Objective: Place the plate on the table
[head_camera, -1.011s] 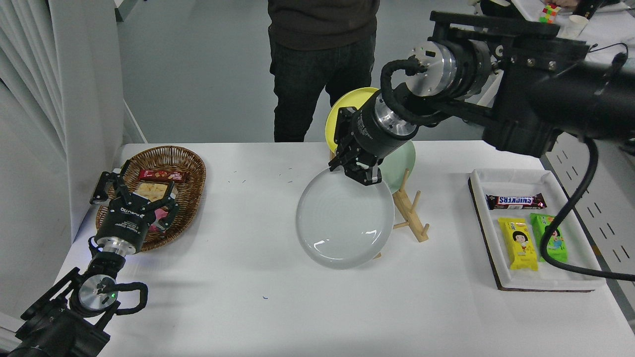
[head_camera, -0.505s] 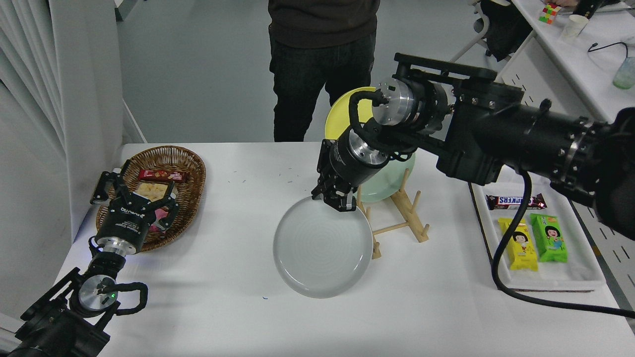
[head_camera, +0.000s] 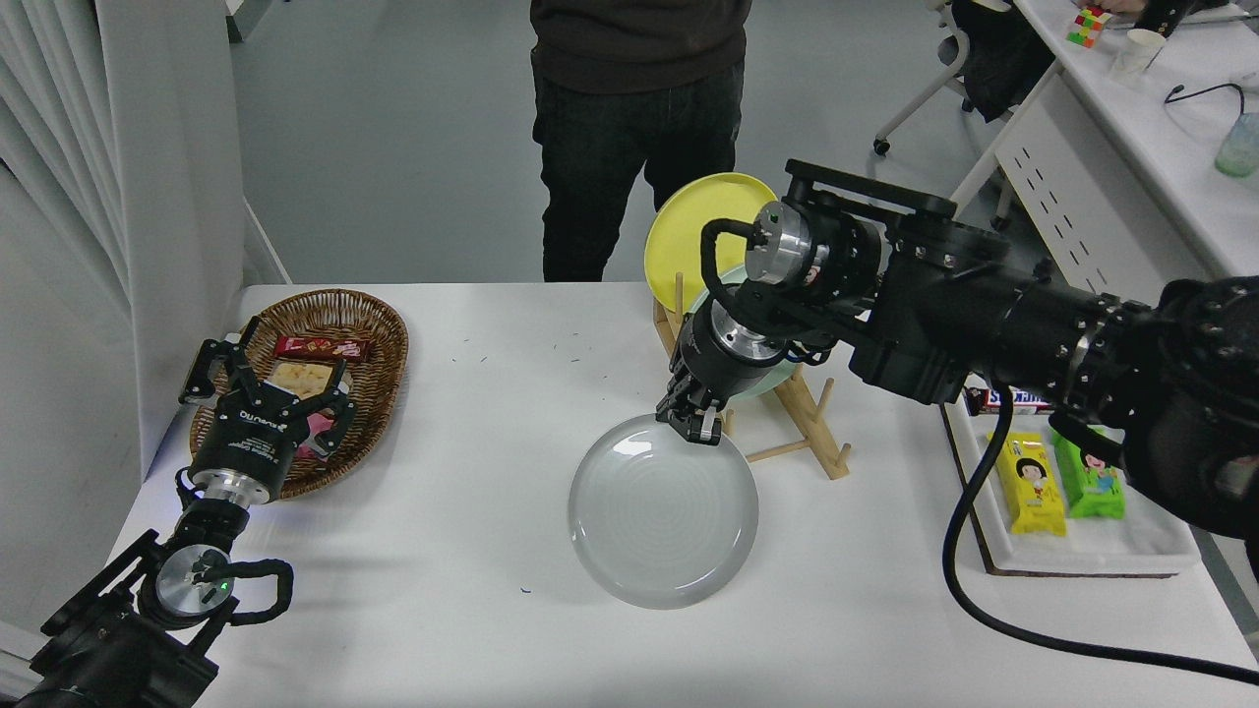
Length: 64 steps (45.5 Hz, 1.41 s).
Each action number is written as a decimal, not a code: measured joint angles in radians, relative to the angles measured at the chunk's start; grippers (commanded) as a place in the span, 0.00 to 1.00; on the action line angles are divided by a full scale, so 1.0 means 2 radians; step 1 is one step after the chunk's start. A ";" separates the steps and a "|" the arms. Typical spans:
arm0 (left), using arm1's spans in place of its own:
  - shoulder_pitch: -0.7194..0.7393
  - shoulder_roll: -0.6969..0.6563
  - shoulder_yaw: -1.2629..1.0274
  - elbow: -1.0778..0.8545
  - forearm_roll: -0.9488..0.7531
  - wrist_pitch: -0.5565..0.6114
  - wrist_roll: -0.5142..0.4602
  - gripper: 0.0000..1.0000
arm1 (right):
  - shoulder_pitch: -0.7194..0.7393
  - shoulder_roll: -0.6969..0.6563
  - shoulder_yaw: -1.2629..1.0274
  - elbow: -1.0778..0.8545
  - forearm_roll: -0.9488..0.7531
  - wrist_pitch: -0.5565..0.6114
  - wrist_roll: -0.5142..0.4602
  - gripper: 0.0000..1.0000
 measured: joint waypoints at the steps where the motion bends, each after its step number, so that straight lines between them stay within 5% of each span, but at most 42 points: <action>1: 0.000 0.000 0.000 0.000 0.000 0.000 0.000 0.98 | -0.002 0.000 0.001 -0.001 -0.001 -0.001 0.000 0.00; 64: 0.000 0.000 0.000 0.000 0.000 0.000 0.000 0.98 | -0.076 0.001 0.066 0.015 0.034 0.042 0.050 0.00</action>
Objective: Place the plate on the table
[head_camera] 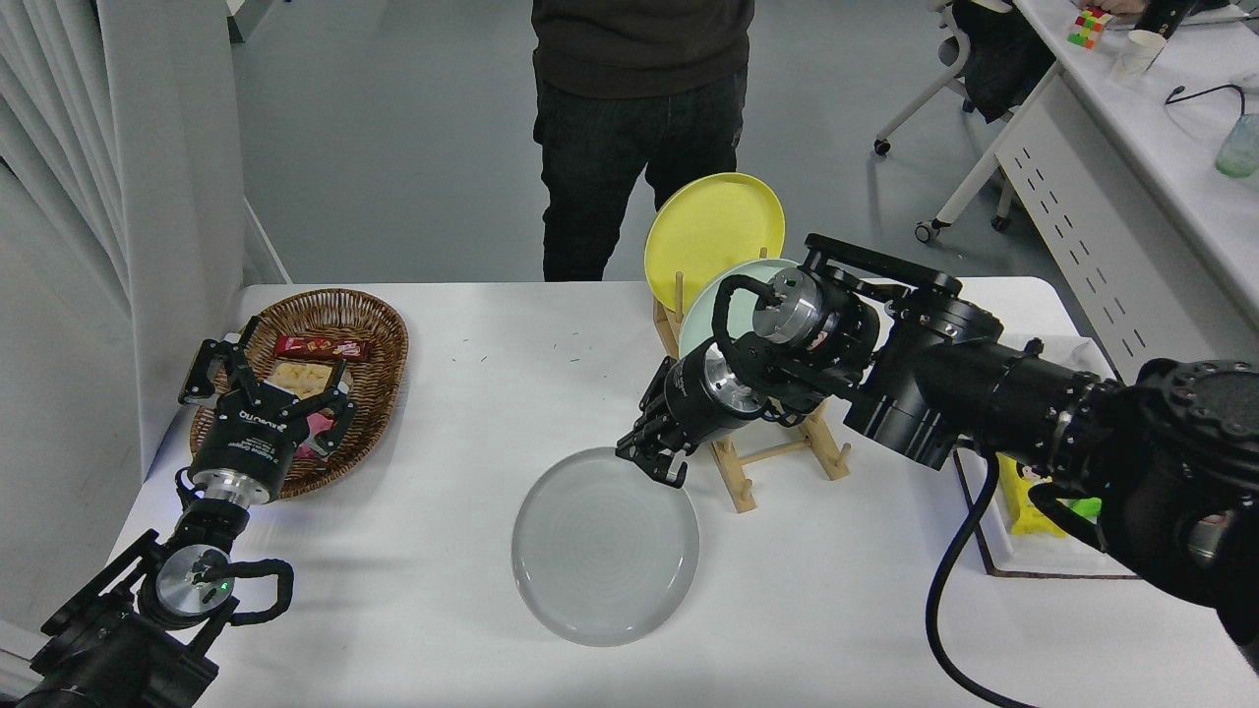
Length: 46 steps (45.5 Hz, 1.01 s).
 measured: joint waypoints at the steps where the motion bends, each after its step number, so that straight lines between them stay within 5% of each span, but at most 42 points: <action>1: 0.000 0.000 0.000 0.000 0.000 0.000 0.000 0.98 | -0.001 0.000 0.000 0.000 0.001 -0.002 0.000 0.00; 46: 0.000 0.000 0.000 0.000 0.000 0.000 0.000 0.98 | -0.038 0.000 -0.004 -0.007 0.000 -0.028 0.001 0.00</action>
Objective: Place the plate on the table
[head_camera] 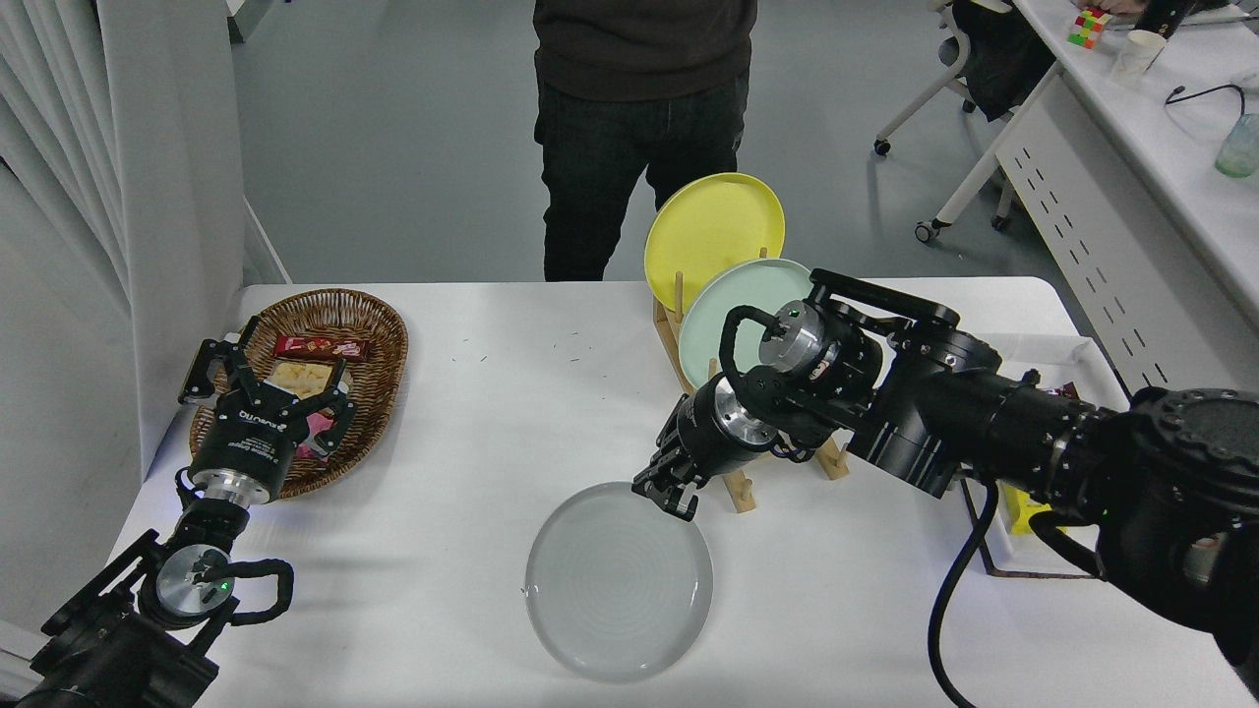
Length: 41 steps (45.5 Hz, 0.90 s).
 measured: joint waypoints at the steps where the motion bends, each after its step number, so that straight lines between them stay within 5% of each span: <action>1: 0.000 0.000 0.000 0.000 0.000 0.000 0.000 0.98 | -0.001 0.000 0.000 0.000 0.000 -0.001 0.000 0.00; 41: 0.000 0.000 0.000 0.000 0.000 0.000 0.000 0.98 | -0.019 0.000 0.032 -0.016 -0.006 -0.009 0.001 0.00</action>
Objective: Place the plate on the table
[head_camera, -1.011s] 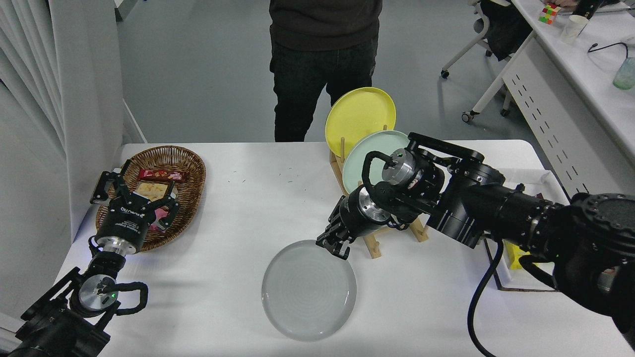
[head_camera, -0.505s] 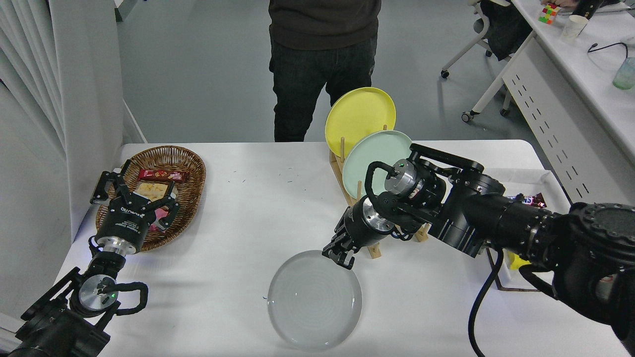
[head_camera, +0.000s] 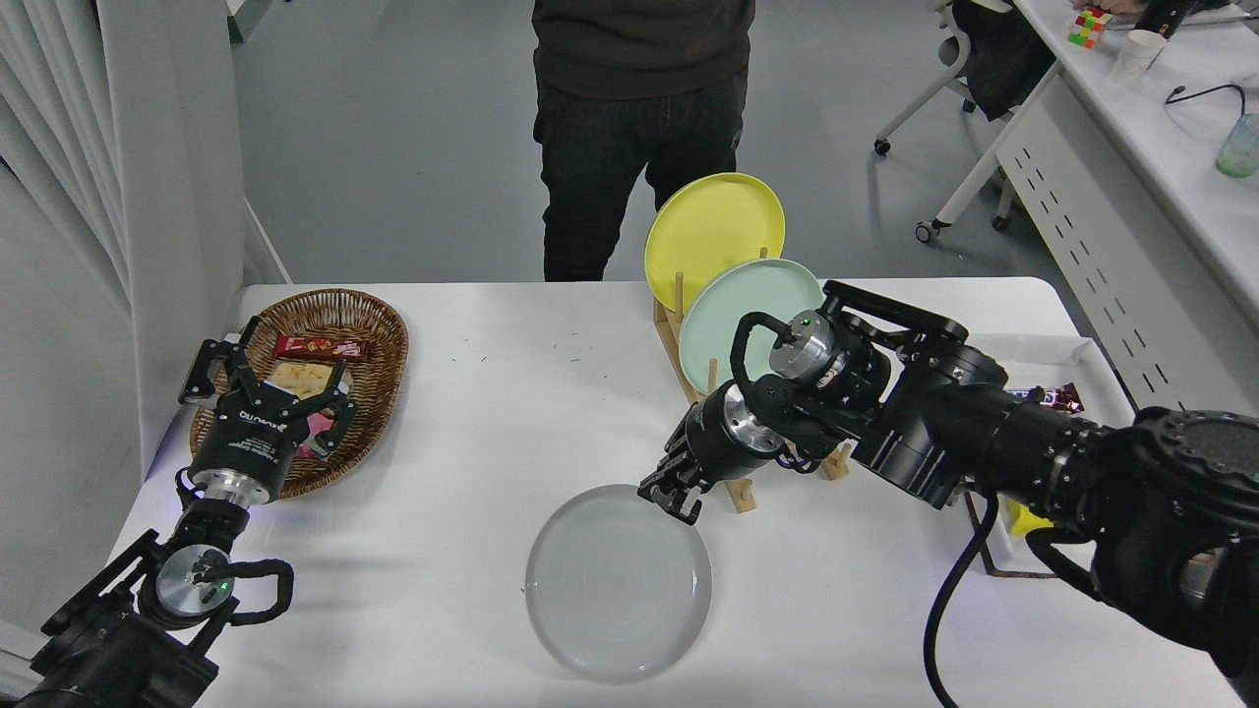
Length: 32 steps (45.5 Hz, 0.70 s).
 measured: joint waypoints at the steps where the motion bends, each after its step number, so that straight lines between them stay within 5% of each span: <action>1: 0.000 0.000 0.000 0.000 0.000 0.000 0.000 0.98 | -0.001 0.000 0.000 0.000 0.000 0.000 0.000 0.00; 32: 0.000 0.000 0.000 0.000 0.000 0.000 0.000 0.98 | -0.015 0.000 -0.001 -0.003 0.002 -0.004 -0.001 0.00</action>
